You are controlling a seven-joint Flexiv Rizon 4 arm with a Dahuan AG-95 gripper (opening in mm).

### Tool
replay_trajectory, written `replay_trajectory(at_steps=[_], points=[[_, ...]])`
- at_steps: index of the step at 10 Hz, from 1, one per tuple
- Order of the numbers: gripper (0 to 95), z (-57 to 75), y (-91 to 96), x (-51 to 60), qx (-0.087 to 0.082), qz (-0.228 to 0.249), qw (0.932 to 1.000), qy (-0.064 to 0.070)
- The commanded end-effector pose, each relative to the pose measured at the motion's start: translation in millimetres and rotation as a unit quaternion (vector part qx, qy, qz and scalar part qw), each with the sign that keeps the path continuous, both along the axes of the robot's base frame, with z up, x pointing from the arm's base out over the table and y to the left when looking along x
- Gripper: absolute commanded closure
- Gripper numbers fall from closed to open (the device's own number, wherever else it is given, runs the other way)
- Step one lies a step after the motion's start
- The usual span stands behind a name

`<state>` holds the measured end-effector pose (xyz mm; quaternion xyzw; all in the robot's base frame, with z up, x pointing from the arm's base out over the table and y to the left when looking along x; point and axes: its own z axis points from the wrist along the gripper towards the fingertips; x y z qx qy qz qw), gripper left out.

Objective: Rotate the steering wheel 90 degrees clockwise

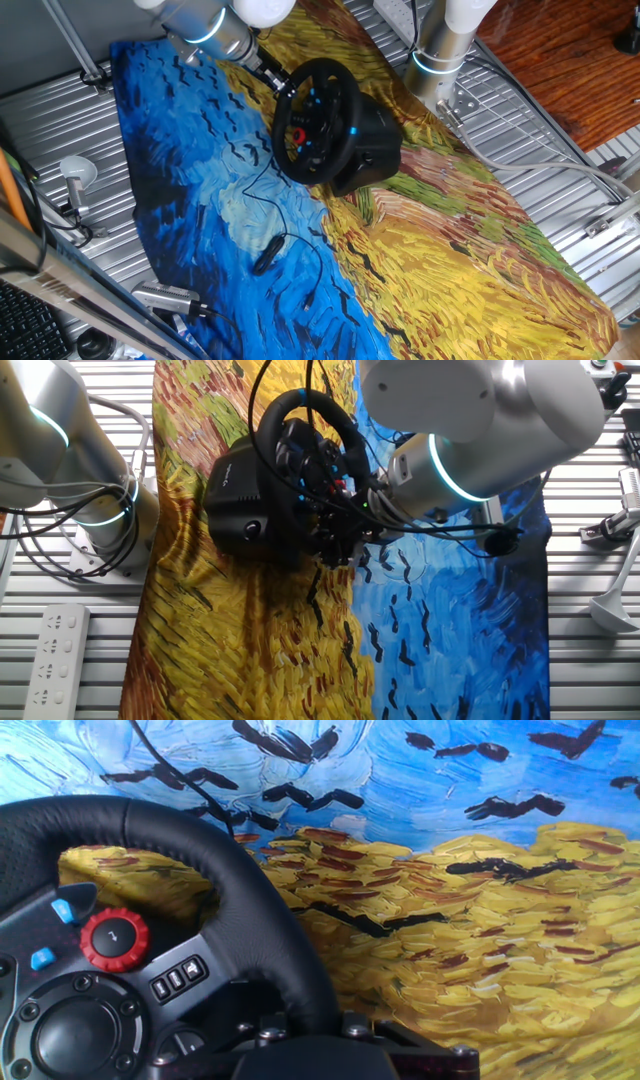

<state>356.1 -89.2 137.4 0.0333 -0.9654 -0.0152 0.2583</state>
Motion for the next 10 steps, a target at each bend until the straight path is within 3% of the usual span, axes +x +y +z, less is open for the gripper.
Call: replay_trajectory(at_steps=[1, 7, 10], points=[[95.0, -0.3, 0.1, 0.2, 0.0, -0.002, 1.0, 0.001], [95.0, -0.3, 0.2, 1.0, -0.001, -0.003, 1.0, -0.003], [95.0, -2.4, 3.0, 8.7, 0.0, 0.002, 1.0, -0.001]])
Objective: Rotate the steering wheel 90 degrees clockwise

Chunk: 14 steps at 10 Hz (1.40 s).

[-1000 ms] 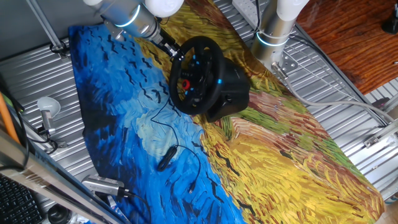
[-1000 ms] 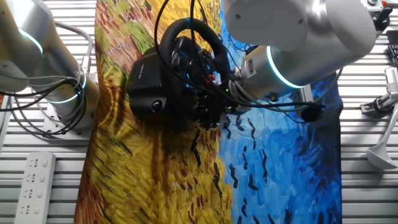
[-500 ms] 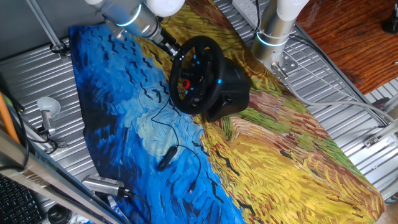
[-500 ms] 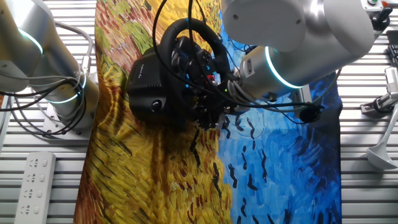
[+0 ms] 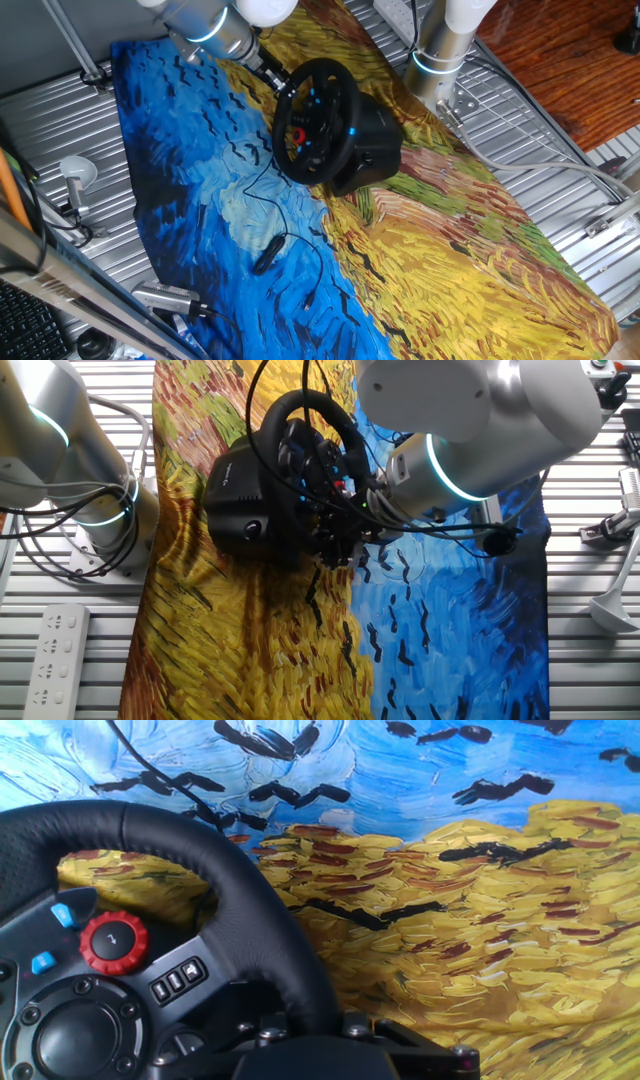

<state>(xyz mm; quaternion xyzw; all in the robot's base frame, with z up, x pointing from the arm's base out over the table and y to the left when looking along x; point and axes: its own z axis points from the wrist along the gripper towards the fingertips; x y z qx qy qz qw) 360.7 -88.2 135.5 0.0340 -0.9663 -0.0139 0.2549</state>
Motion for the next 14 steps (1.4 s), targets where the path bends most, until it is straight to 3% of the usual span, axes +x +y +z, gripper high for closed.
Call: replay_trajectory(at_steps=[1, 14], points=[[95.0, -2.2, 3.8, 6.4, 0.0, 0.004, 1.0, 0.002], [95.0, -1.3, 11.8, 41.3, 0.002, 0.015, 0.9998, 0.01]])
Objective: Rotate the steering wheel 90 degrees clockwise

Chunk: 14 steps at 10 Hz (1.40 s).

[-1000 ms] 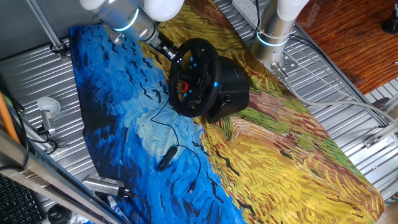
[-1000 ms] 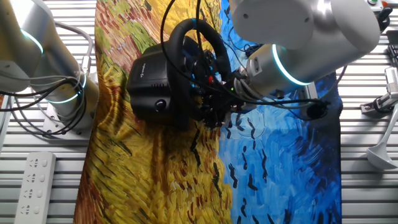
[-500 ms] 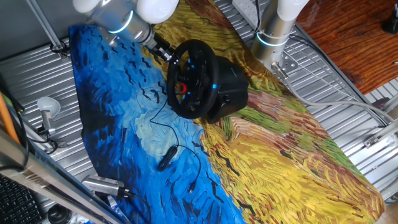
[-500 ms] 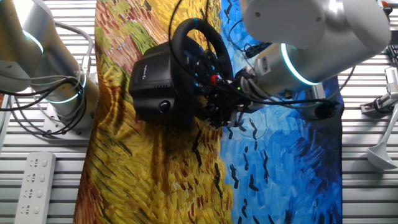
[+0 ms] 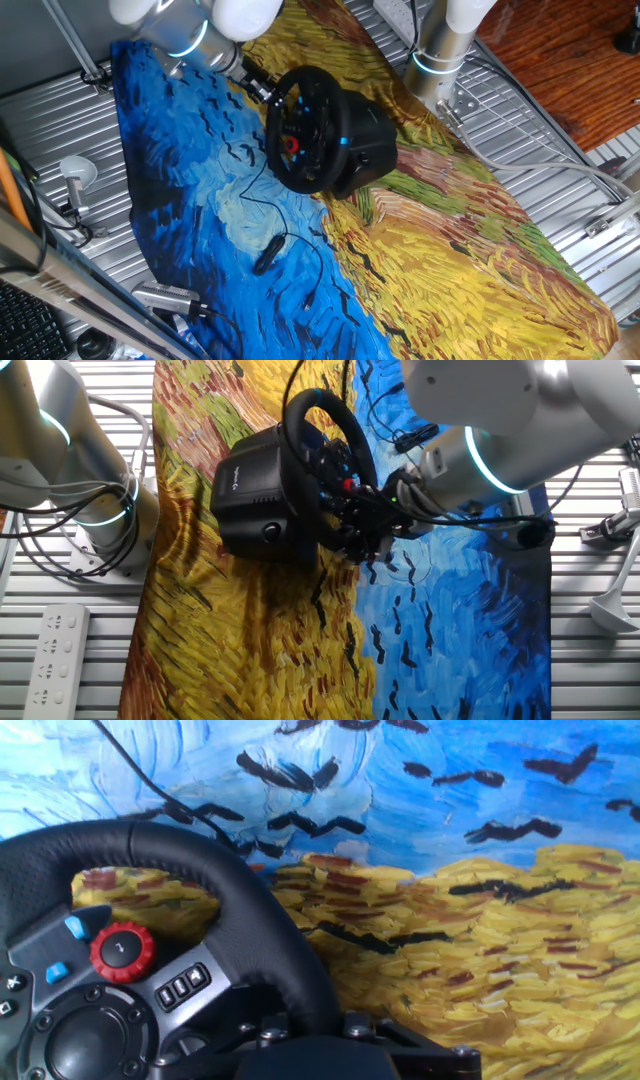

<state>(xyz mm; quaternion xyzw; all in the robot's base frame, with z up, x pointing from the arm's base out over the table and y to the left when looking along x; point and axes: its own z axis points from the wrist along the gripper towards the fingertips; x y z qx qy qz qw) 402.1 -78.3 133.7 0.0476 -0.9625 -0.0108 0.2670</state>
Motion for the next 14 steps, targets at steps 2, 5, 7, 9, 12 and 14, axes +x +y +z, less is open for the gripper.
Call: replay_trajectory(at_steps=[2, 5, 7, 9, 12, 14], points=[[95.0, 3.1, 2.6, 7.1, 0.004, 0.005, 1.0, -0.003], [95.0, 2.5, 4.2, 16.3, 0.006, 0.005, 0.9999, -0.007], [95.0, 4.1, 5.6, 21.6, 0.008, 0.004, 0.9999, -0.007], [95.0, 4.0, 10.1, 28.9, 0.008, 0.003, 0.9999, -0.009], [95.0, 5.6, 11.8, 36.6, 0.008, 0.004, 0.9999, -0.009], [95.0, 4.5, 13.2, 40.2, 0.009, 0.004, 0.9999, -0.011]])
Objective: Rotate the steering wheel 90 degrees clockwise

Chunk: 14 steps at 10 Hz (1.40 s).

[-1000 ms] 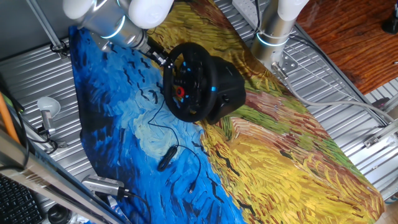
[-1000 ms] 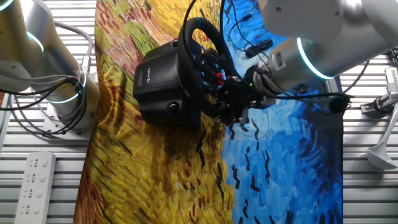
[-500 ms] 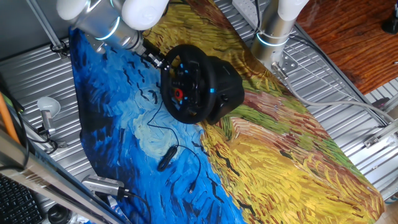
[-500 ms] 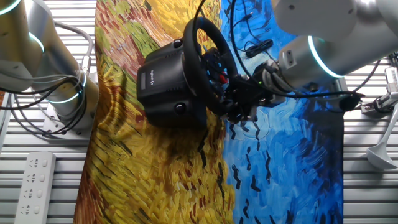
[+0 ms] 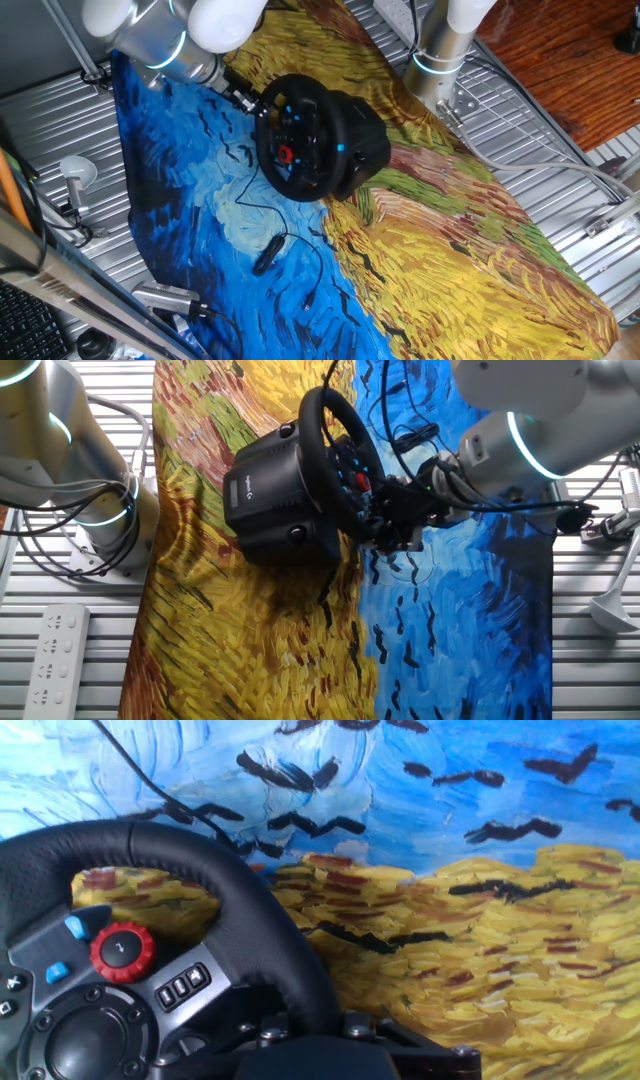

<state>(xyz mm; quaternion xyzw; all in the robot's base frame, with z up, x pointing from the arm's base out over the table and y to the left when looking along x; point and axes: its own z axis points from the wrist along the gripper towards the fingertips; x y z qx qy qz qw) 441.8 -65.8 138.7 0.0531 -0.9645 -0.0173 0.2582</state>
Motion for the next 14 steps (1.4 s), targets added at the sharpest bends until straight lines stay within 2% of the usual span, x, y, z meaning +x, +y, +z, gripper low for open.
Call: replay_trajectory(at_steps=[1, 3, 8, 11, 14], points=[[95.0, -1.5, 1.0, 1.9, 0.001, 0.001, 1.0, -0.004], [95.0, 0.6, 2.2, 7.2, 0.001, 0.001, 1.0, -0.002], [95.0, 0.2, 3.0, 10.3, 0.003, 0.002, 1.0, -0.003], [95.0, -1.6, 3.3, 10.8, 0.006, 0.004, 0.9999, -0.014], [95.0, 4.3, 6.5, 22.4, 0.005, 0.003, 0.9999, -0.013]])
